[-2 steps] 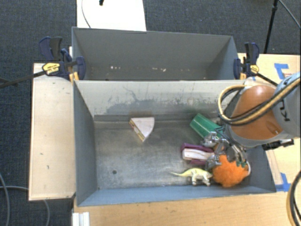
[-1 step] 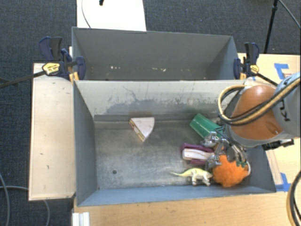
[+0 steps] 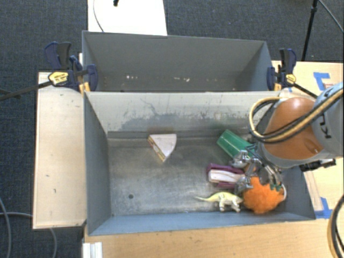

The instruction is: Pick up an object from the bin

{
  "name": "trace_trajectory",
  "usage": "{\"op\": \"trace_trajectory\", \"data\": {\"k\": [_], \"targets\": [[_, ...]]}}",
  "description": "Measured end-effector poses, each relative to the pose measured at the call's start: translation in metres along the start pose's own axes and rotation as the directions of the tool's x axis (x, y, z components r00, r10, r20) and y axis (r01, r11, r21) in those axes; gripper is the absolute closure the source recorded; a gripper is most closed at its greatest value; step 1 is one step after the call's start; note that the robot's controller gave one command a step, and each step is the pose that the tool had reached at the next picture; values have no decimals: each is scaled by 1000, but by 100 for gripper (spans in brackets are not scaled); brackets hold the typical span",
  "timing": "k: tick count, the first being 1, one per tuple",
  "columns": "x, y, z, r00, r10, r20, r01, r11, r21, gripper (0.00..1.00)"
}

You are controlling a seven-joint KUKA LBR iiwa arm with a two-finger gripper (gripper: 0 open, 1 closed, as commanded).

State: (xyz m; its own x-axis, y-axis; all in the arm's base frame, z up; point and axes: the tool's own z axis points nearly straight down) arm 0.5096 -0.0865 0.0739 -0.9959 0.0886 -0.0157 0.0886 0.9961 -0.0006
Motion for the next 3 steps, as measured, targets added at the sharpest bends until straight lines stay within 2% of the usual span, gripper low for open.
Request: {"op": "trace_trajectory", "data": {"k": [3], "targets": [[0, 0, 0, 1000, 0, 0, 0, 1000, 0, 100]]}}
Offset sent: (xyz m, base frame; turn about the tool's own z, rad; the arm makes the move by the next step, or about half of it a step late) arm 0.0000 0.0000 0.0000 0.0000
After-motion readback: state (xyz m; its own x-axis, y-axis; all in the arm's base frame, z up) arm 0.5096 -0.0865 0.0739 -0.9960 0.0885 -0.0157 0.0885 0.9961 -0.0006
